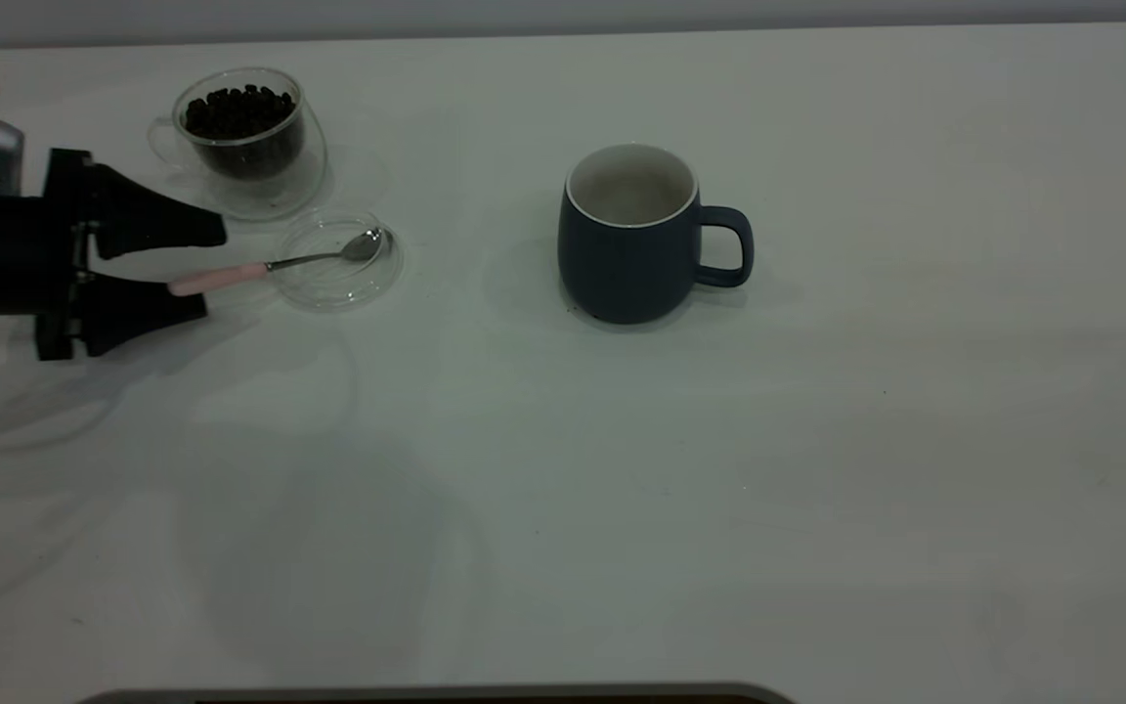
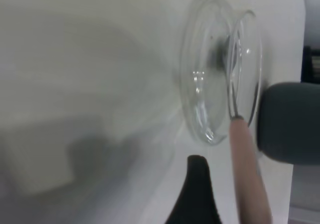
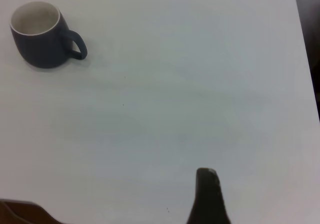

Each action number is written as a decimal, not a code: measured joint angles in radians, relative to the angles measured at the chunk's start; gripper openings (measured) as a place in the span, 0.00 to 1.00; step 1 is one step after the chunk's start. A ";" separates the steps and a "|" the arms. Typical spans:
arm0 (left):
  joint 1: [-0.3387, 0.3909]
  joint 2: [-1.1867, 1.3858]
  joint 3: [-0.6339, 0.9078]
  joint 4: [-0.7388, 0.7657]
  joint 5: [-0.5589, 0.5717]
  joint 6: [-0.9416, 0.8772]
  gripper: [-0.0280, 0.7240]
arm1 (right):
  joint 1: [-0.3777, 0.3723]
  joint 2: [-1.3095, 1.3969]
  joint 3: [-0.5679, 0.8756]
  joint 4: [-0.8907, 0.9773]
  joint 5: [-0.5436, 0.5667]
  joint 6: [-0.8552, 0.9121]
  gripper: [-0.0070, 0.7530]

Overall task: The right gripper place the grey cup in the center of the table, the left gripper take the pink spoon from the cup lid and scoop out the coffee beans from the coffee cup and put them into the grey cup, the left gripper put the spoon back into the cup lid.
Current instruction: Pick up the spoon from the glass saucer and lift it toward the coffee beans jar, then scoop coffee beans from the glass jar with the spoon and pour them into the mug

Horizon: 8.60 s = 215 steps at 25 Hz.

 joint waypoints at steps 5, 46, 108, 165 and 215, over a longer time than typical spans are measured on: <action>-0.025 0.037 -0.003 -0.041 0.033 0.009 0.91 | 0.000 0.000 0.000 0.000 0.000 0.000 0.79; 0.010 -0.148 -0.003 0.205 -0.077 -0.062 0.19 | 0.000 0.000 0.000 0.000 0.000 0.000 0.79; -0.019 -0.304 -0.122 0.225 -0.312 -0.149 0.19 | 0.000 0.000 0.000 0.000 0.001 0.000 0.79; 0.128 -0.183 -0.123 0.126 0.197 -0.233 0.19 | 0.000 0.000 0.000 0.000 0.001 0.000 0.79; -0.359 -0.183 -0.124 0.076 0.041 0.073 0.19 | 0.000 0.000 0.000 0.000 0.001 0.000 0.79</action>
